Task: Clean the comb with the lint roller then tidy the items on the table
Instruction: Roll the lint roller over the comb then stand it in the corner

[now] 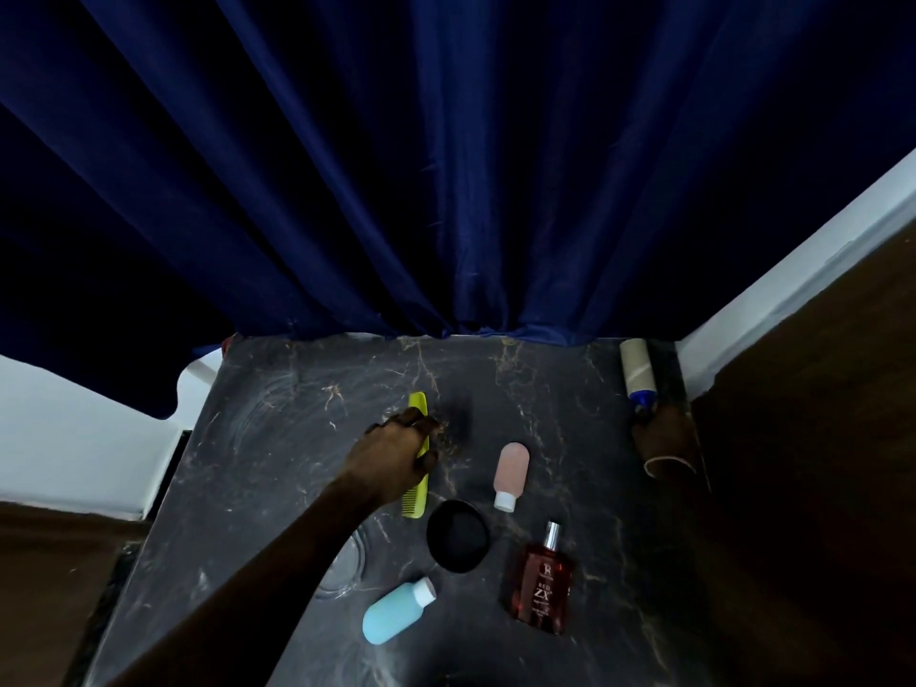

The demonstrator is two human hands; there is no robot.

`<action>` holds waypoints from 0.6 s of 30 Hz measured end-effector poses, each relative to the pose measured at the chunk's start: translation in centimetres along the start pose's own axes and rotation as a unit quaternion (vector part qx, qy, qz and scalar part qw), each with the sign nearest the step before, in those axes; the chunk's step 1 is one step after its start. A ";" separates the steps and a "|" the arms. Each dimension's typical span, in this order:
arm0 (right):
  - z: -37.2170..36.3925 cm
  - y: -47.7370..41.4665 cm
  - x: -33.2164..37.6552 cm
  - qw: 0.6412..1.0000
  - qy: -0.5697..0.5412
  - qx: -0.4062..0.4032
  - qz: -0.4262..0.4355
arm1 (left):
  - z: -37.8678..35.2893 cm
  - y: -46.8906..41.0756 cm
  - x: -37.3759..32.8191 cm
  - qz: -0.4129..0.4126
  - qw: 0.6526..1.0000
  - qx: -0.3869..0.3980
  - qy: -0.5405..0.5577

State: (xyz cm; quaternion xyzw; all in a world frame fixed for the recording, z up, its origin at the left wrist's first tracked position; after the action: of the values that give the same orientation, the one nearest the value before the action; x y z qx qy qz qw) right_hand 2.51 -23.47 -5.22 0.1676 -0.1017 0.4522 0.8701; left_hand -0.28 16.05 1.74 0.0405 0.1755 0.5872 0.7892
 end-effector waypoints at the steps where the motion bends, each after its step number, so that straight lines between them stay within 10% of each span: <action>1: -0.2 0.4 0.9 1.000 0.017 0.004 0.010 | 0.0 0.0 0.1 0.000 1.000 -0.002 -0.003; 18: -9.6 9.2 10.2 0.982 -0.005 0.077 0.173 | -0.4 0.1 -0.5 -0.017 0.998 -0.024 -0.055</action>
State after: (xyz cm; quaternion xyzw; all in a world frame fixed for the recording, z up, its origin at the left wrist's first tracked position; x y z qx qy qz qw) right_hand 1.04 -7.21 -8.90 0.2163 -0.0985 0.6013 0.7628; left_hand -0.60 15.55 1.52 0.0511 0.1183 0.5746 0.8082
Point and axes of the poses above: each hand's wrist, its own y-axis away from the middle knuckle, its own z-axis out of the back of the hand, x = y × z, the point moved 7 cm from there along -y, towards the middle knuckle, and after that the axes turned 4 degrees about -x, right-handed, at the moved point
